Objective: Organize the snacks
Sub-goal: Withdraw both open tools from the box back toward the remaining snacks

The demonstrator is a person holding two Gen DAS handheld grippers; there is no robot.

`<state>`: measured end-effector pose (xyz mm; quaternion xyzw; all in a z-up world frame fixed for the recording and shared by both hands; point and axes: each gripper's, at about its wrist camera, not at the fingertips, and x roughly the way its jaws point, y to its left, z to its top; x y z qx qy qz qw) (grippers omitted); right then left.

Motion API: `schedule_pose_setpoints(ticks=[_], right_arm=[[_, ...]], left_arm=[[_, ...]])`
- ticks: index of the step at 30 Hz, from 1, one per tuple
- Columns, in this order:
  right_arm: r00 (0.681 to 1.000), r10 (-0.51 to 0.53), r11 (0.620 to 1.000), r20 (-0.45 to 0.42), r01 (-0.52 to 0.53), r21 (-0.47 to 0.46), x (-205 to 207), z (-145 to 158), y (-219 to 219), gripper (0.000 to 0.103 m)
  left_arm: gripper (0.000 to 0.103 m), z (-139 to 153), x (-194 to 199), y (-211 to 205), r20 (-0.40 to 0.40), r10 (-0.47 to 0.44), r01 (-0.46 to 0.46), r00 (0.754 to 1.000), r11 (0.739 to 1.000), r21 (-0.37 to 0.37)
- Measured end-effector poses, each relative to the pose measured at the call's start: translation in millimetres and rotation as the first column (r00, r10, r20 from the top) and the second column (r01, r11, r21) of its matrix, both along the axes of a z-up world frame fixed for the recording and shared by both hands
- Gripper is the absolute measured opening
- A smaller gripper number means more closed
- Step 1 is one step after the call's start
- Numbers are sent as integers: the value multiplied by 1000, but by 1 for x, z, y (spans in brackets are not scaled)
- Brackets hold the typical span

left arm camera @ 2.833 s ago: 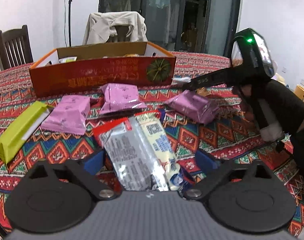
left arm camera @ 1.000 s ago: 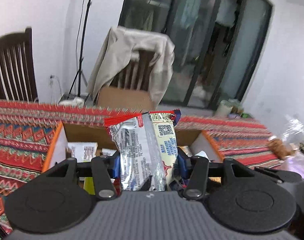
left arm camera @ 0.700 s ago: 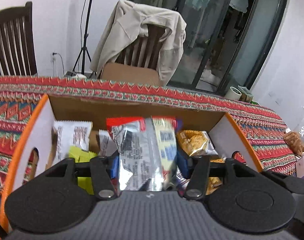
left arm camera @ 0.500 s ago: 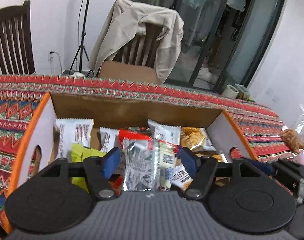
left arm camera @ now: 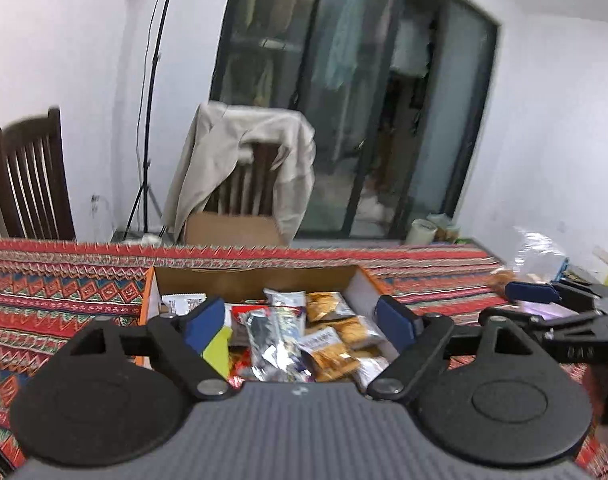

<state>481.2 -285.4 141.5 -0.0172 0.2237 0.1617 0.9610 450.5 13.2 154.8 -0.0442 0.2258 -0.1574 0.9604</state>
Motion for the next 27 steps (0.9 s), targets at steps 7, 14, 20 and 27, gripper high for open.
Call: schedule_pose_setpoints(ticks=[7,14,20,27], right_arm=[[998,11,1000,62,-12,10,-112,-4,-21,83],[999,20,1000,39,-21,20,-214,-40,-27,88],[999,-26,1000,47,26,-1,-281,-81,-14,92],[998,-70,996,9,69,65,-313,-138,0,95]], left_arm=[[91,-24,-125,3,77,19,-21,997,1000,22],[97,-57,-224,7,132,89,-94,987,995,30],[101,-101,-283,14,120,164,-168,979,985,25],[102,-138,-305,23,33,237,-238,971,971,37]])
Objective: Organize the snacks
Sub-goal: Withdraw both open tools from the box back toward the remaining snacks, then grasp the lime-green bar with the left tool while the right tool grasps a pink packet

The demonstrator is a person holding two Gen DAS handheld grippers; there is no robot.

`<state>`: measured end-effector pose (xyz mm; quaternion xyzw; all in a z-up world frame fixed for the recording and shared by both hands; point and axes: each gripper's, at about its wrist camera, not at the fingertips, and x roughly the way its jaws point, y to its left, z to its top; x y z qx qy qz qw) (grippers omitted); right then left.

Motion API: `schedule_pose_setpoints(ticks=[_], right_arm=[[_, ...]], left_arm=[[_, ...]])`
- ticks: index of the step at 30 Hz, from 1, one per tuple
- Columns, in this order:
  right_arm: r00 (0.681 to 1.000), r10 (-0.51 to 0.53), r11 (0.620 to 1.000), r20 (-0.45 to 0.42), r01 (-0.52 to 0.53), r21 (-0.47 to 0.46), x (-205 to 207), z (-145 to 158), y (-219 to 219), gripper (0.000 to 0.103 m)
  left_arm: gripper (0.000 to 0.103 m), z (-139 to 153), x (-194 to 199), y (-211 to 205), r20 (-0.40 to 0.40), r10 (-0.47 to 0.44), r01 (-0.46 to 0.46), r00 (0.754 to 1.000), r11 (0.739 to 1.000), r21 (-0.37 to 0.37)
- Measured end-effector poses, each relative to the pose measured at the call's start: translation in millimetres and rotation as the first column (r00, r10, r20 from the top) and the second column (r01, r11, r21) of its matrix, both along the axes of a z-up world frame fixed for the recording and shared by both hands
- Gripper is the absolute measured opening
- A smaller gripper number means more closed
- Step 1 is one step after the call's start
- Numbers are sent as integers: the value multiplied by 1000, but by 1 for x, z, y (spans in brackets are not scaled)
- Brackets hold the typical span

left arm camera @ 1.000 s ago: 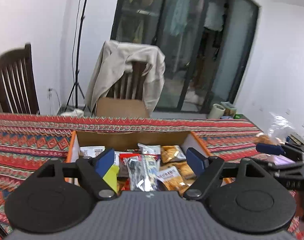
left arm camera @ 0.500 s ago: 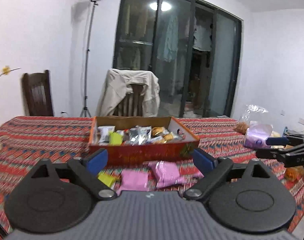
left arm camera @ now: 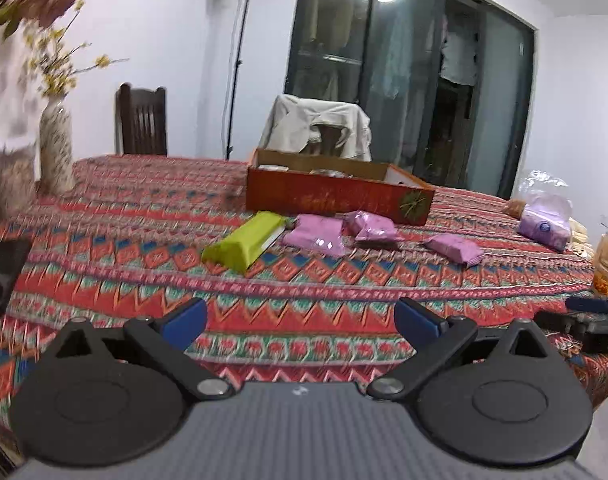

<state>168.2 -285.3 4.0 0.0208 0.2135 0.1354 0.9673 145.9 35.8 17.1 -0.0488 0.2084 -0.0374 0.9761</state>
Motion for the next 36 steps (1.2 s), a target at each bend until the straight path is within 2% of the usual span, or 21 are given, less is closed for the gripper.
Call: schedule_pose_setpoints(ticks=[2,5,12,17,21,24,26,28,33,36], right_arm=[[1000,-13,1000,-26,12,-27,-2,-12,5,95],[998,-15,1000,-58,15,-2,-2,-21,6,95],[999,-21,1000,-43,21,-5,10,-16,12,95],[991,-108,993,-73,105,-55,30,-15,15,95],[990,-110,993,-88,105,-60,50,-11,11,95],[990,-130,990,-55,126,-66,69,-5,6,93],[990,-132,989,-43,129,-68,86,-3,3,87],[990,-135,989,-39,132,-72,106,-1,1,86],[996,-81,993,-34,78,-83,161,4,0,86],[996,-43,992,-77,34,-122,195,1,6,86]], left_arm=[[102,-4,-1,1,-1,13,-13,1000,1000,3],[102,-6,2,2,-6,15,-15,1000,1000,10],[102,-9,20,1,-26,8,-7,1000,1000,23],[102,-10,41,5,-35,13,-12,999,999,31],[100,-8,73,9,-42,17,-13,999,996,90],[92,-5,102,13,-43,1,3,999,994,112],[84,-6,127,16,-65,-10,18,998,993,116],[77,-8,152,19,-96,-20,31,995,993,115],[76,-16,203,29,-167,-41,55,985,995,84],[76,-20,220,33,-186,-40,57,982,995,86]])
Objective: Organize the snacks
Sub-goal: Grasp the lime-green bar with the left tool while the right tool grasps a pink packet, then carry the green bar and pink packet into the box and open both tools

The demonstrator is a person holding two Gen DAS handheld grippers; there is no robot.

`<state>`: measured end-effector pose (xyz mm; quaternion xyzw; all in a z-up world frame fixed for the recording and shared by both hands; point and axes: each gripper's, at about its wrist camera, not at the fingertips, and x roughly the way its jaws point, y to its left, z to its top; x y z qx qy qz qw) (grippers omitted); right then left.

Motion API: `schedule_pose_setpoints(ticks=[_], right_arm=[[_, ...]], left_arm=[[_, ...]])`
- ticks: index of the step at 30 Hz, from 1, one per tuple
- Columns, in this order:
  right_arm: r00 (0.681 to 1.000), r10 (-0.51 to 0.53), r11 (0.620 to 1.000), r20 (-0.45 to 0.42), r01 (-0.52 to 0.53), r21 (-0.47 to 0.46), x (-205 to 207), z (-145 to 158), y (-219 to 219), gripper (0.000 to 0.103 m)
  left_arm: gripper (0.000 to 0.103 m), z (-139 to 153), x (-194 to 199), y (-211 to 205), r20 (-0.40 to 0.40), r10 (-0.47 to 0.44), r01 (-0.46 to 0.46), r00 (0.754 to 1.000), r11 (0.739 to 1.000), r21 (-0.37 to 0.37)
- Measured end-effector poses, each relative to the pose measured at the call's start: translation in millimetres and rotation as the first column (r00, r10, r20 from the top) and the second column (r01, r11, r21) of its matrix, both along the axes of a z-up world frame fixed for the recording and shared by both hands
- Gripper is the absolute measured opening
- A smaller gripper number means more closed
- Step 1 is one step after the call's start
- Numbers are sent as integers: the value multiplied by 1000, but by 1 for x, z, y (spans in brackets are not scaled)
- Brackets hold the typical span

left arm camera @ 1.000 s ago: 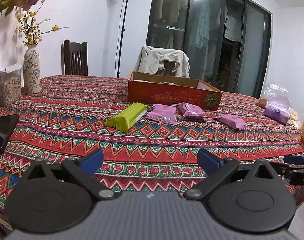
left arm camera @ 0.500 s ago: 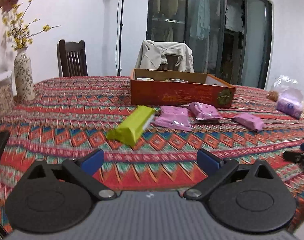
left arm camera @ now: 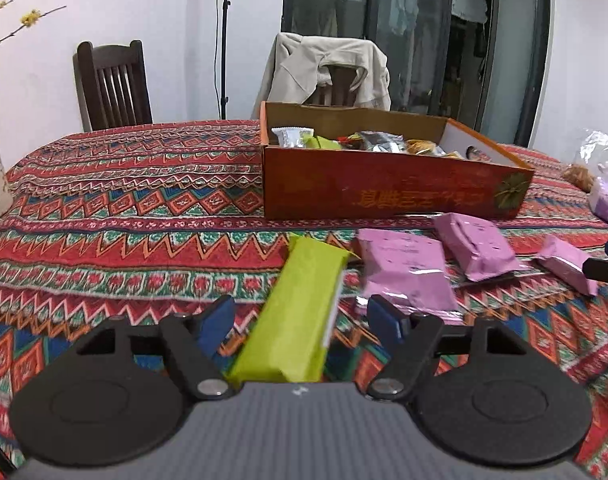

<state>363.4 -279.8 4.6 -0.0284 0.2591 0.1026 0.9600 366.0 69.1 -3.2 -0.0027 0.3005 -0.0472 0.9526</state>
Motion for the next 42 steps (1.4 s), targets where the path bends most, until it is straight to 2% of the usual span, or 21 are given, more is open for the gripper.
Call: schedule_pose_setpoints(ticks=[3,5,6,8,9,10,13,18,23,27,34,38,42], right_arm=[[998,23,999,-56,-24,-24,27,-6,4,82],[996,34,998,-85,-38,-46,41,-10,7,70],[994,37,998,-100,-42,-50,47,-12,8,68],[991,50,998,-126,-56,-42,54,-16,8,67],[990,55,997,-127,-61,-39,55,-17,8,66],[990,58,997,-127,-63,-38,55,-17,7,64],[990,56,997,-128,-61,-42,51,-16,8,61],[990,61,998,-125,-64,-14,25,-10,6,61],[995,45,999,-94,-44,13,-29,-1,1,61],[994,63,997,-93,-59,43,-74,3,-1,61],[995,56,996,-78,-50,73,-111,5,-8,61],[997,57,995,-59,-52,82,-118,9,-10,61],[997,64,993,-51,-59,99,-113,12,-9,61]], left_arm=[[76,-5,13,2,-22,-4,4,1000,1000,-2],[75,-9,18,4,-45,1,-2,999,1000,-21],[73,-10,19,4,-38,4,-5,999,1000,-21],[59,-9,17,4,-30,18,-18,999,1000,-14],[47,-9,16,5,-29,15,-16,999,1000,-15],[41,-9,15,5,-29,11,-12,1000,1000,-16],[36,-6,8,2,-26,37,-37,999,999,5],[35,10,-33,-1,7,103,-102,995,993,-60],[35,24,-89,-9,24,134,-129,991,981,-144],[35,29,-115,-21,23,114,-109,993,985,-137],[35,40,-135,-35,60,96,-88,994,989,-123],[35,43,-136,-35,72,92,-83,993,989,-125],[35,53,-121,-30,81,75,-62,994,987,-147]])
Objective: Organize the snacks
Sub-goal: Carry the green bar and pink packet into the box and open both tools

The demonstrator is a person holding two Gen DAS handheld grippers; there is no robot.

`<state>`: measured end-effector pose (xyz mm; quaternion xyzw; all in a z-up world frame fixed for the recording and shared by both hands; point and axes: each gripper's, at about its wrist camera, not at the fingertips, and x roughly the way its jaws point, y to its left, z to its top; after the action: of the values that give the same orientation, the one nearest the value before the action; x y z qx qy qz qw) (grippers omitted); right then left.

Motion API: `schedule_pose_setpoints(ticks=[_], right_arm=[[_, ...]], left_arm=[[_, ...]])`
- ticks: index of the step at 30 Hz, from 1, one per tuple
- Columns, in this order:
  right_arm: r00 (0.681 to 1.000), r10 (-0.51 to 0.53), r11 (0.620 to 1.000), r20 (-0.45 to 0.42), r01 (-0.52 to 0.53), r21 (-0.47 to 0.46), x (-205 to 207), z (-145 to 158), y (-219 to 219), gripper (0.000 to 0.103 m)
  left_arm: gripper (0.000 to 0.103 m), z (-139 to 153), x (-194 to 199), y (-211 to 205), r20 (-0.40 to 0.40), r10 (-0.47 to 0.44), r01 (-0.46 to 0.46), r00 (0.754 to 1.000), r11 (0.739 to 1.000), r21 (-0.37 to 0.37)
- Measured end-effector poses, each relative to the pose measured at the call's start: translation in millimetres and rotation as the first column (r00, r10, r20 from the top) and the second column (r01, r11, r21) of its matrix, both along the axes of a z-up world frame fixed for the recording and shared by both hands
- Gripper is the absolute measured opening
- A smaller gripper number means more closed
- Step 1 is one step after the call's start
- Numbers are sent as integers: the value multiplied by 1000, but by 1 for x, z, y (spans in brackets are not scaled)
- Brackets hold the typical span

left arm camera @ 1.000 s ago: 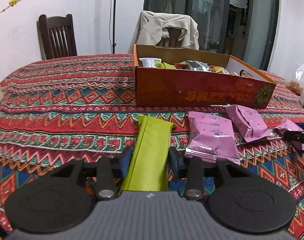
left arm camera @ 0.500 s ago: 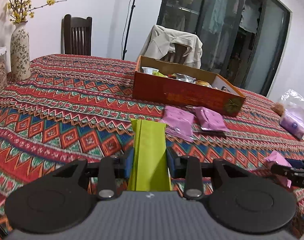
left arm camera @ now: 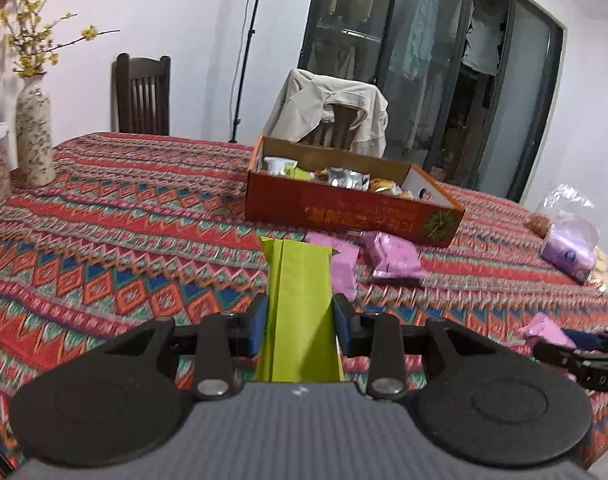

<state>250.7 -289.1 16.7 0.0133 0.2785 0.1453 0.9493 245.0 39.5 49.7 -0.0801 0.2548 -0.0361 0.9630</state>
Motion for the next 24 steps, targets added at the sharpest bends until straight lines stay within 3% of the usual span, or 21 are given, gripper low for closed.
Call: schedule_pose_setpoints(ticks=[7,12,17,24], right_arm=[[994,79,997,74,-78,-19,48,37,10,61],[987,94,995,128,-97,22,126,67,15,61],[994,108,978,0,-106,177,229,65,16,61],[998,17,997,-53,-12,77,323,47,39,61]], left_arm=[[35,34,88,12,43,-53,54,998,998,-19],[35,50,180,12,55,-68,68,996,998,-5],[35,39,259,6,47,-37,32,998,994,107],[39,4,321,9,-25,-2,6,1000,988,151]])
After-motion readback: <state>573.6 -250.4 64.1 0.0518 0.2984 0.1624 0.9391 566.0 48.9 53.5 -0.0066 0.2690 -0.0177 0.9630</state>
